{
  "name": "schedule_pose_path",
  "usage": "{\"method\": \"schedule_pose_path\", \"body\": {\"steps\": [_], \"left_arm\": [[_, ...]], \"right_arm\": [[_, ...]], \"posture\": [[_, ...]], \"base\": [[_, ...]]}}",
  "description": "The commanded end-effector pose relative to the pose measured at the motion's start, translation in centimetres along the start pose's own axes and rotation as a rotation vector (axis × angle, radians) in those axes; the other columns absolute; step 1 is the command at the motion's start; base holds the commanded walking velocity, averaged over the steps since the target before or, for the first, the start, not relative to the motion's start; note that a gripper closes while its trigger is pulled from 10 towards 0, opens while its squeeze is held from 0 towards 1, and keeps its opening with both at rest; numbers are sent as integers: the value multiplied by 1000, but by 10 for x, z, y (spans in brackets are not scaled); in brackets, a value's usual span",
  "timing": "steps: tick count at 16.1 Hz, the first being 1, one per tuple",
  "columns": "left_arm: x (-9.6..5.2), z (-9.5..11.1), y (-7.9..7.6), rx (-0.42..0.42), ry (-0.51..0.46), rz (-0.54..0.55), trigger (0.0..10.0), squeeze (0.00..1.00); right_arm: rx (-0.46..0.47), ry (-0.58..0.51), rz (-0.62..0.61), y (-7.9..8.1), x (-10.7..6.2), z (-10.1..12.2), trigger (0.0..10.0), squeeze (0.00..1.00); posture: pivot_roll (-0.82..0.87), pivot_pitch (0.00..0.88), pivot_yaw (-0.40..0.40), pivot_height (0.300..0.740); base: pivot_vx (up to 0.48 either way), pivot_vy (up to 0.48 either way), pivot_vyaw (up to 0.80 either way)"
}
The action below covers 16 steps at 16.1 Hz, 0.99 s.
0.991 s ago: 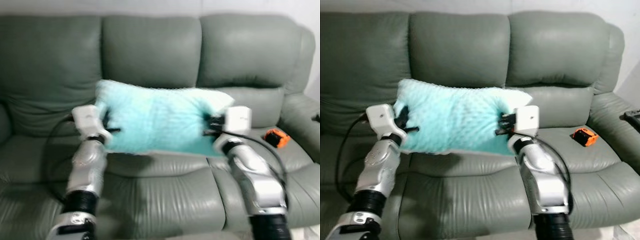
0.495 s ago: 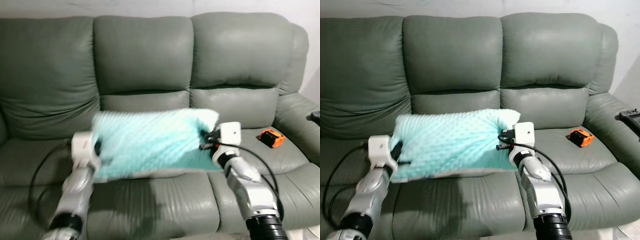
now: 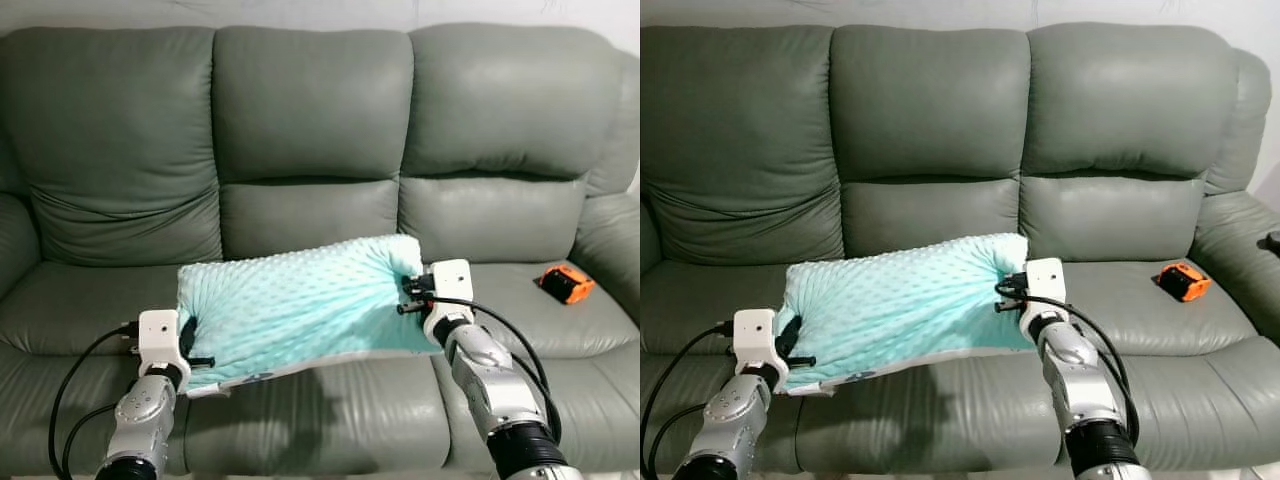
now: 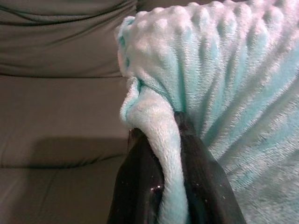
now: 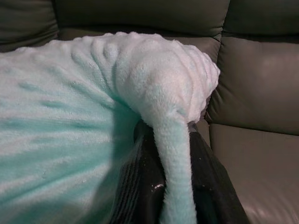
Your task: Move the pillow to the sofa
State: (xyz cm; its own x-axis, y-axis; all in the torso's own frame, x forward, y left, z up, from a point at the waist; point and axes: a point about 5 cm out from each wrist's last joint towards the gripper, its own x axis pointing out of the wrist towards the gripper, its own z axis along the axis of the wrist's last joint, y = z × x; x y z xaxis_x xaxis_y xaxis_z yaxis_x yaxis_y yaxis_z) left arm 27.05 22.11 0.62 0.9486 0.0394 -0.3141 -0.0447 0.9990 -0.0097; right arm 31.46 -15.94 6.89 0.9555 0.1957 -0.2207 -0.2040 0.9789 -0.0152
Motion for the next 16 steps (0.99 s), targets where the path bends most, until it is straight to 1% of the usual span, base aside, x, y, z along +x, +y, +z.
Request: {"method": "schedule_pose_path", "body": {"steps": [1,3,4,5,6,7,8,10,11,12,13,14,16], "left_arm": [[-5,-5,12,12,18,19,10000,0],[-9,-10,11,42,29,-17,10000,0],[-8,-10,9,61,32,-35,10000,0],[-9,-10,7,91,27,-58,10000,0],[-6,-6,-2,118,14,-109,10000,0],[-3,-3,-6,122,9,-131,10000,0],[1,3,-14,109,-17,-179,10000,0],[10,13,-23,122,-30,-189,10000,0],[17,21,-30,131,-45,-195,10000,0],[20,25,-33,135,-52,-199,10000,0],[29,39,-44,126,-78,-204,10000,0],[31,43,-47,131,-85,-206,10000,0],[39,55,-51,144,-97,-204,10000,0]], "right_arm": [[-31,-79,-54,-7,-6,9,10000,0],[-20,-76,-88,0,-16,-1,10000,0],[13,-73,-78,1,-17,-3,10000,0],[53,-81,-66,5,-22,-6,10000,0],[72,-85,-114,5,-27,-9,10000,0],[76,-95,-139,6,-29,-8,10000,0],[84,-108,-154,7,-32,-6,10000,0],[97,-127,-181,1,-29,-2,10000,0],[103,-138,-194,-2,-25,2,10000,0],[103,-141,-199,-4,-23,3,10000,0],[109,-155,-211,-8,-16,7,10000,0],[112,-151,-213,-9,-12,7,10000,0],[134,-137,-207,-10,-1,9,10000,0]], "posture": [[-139,92,20,740],[-141,166,36,740],[-141,166,36,740],[-138,191,41,740],[-139,227,54,740],[-140,247,61,740],[-144,263,69,740],[-150,281,75,740],[-148,292,73,740],[-148,292,73,740],[-150,299,72,740],[-149,301,72,740],[-151,307,69,740]], "base": [[0,0,0],[0,0,0],[0,0,0],[0,0,0],[0,0,0],[0,0,0],[0,0,0],[0,0,0],[0,0,0],[0,0,0],[0,0,0],[0,0,0],[0,0,0]]}}
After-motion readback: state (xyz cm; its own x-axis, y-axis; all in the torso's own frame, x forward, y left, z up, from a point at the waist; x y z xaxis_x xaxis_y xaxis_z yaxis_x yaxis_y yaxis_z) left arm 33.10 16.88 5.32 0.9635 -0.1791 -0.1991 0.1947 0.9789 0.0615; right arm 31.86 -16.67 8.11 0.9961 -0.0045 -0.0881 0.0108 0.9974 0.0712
